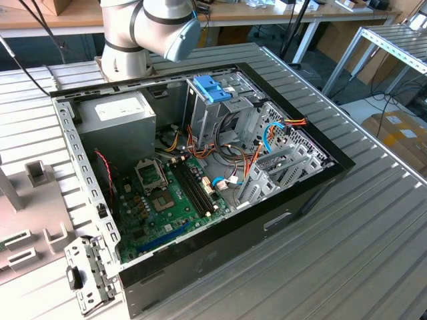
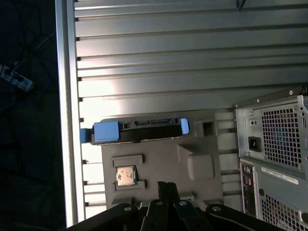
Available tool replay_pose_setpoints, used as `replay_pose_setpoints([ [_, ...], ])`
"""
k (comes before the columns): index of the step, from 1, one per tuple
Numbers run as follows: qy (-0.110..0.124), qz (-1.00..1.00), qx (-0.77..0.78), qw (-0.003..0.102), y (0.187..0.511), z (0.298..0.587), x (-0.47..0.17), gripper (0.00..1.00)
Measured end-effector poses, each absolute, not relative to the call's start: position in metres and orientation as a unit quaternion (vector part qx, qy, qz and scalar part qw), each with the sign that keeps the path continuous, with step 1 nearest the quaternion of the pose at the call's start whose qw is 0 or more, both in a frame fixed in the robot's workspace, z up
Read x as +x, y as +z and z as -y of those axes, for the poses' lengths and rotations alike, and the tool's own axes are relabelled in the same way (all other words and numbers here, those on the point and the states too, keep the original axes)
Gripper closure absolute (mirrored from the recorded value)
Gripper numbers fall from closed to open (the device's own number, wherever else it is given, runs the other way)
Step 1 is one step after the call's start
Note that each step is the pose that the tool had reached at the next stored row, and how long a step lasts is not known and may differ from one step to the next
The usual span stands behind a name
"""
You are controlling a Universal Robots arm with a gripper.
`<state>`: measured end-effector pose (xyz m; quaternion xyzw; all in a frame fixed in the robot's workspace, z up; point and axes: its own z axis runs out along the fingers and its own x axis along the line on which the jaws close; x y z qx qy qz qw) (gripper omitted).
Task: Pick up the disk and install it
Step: 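Reach for the disk, then pick up the disk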
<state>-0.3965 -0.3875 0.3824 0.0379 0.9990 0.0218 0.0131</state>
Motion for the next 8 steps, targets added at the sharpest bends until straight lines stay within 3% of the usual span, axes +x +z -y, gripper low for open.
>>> replay_pose_setpoints([
  [8, 0.022, -0.999, 0.038, 0.013, 0.3824, 0.3874, -0.3969, 0.89],
])
